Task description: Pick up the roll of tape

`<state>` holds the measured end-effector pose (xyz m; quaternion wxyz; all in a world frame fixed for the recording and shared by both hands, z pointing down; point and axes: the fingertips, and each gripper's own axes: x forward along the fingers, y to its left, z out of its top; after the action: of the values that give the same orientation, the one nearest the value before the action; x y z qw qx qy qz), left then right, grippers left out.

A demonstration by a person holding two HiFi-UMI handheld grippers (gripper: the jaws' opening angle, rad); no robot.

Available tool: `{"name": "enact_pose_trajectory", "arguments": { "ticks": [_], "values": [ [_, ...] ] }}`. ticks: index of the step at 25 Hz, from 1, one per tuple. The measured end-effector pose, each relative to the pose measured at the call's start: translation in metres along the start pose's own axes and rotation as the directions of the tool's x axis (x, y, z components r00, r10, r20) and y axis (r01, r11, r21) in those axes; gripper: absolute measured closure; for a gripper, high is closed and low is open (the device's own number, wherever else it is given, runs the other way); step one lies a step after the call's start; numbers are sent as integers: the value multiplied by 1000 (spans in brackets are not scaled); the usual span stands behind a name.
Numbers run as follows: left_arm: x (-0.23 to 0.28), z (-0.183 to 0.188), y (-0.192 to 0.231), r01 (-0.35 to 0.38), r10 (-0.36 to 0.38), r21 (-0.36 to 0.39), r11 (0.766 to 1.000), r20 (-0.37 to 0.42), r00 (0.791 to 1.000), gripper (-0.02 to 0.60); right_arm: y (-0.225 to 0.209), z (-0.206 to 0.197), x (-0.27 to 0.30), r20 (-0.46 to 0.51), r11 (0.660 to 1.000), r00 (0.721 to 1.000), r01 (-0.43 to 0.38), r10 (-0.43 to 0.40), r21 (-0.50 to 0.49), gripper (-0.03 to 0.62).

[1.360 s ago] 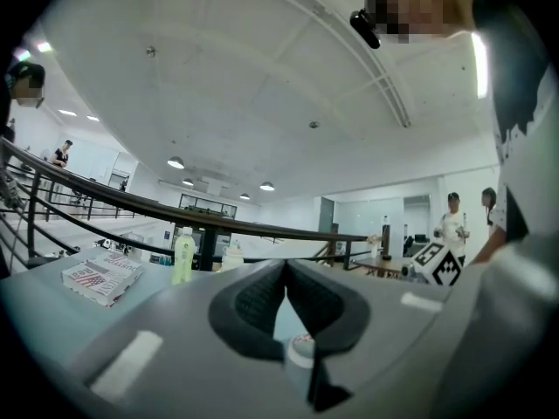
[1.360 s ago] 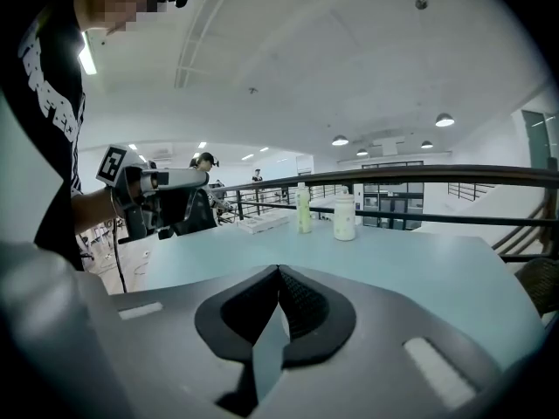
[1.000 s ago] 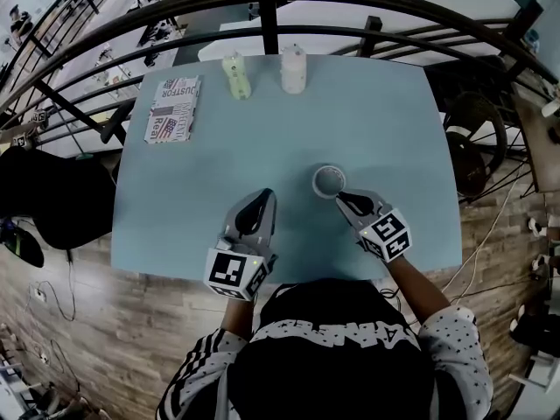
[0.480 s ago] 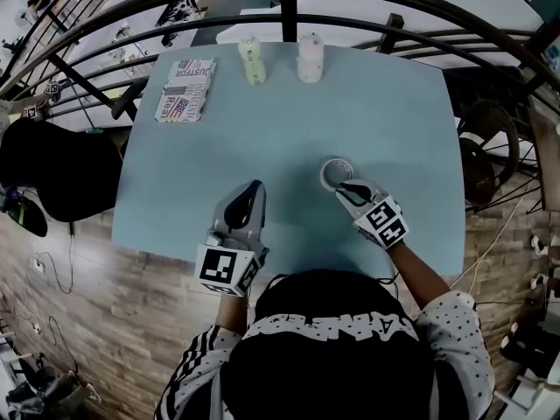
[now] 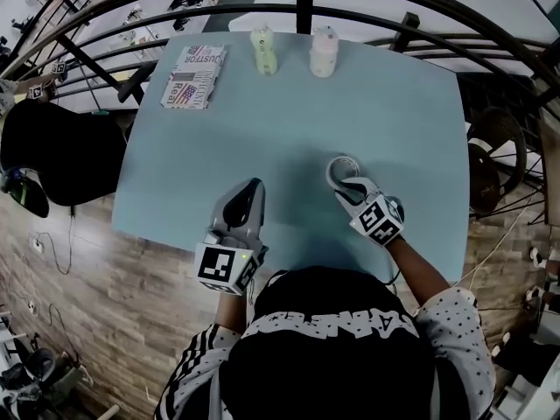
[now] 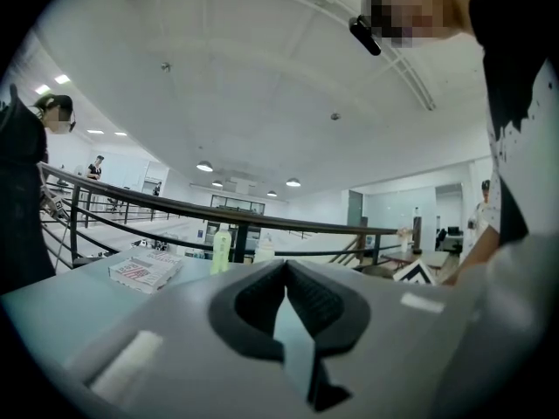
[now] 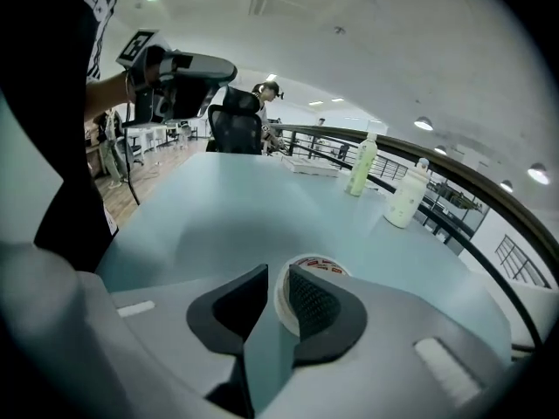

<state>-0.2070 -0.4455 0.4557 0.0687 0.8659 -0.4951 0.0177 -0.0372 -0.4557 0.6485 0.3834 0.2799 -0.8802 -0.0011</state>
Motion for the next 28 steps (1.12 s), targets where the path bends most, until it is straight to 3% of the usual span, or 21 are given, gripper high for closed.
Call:
{"name": "enact_pose_trajectory", "arguments": {
  "ticks": [17, 28],
  "values": [
    [-12, -11, 7, -42, 41, -32, 999, -13, 999, 581, 2, -22, 27, -103, 999, 994, -38, 35, -29, 488],
    [-16, -11, 6, -44, 43, -42, 998, -9, 999, 581, 2, -22, 29, -114, 999, 993, -34, 34, 5, 537]
  ]
}}
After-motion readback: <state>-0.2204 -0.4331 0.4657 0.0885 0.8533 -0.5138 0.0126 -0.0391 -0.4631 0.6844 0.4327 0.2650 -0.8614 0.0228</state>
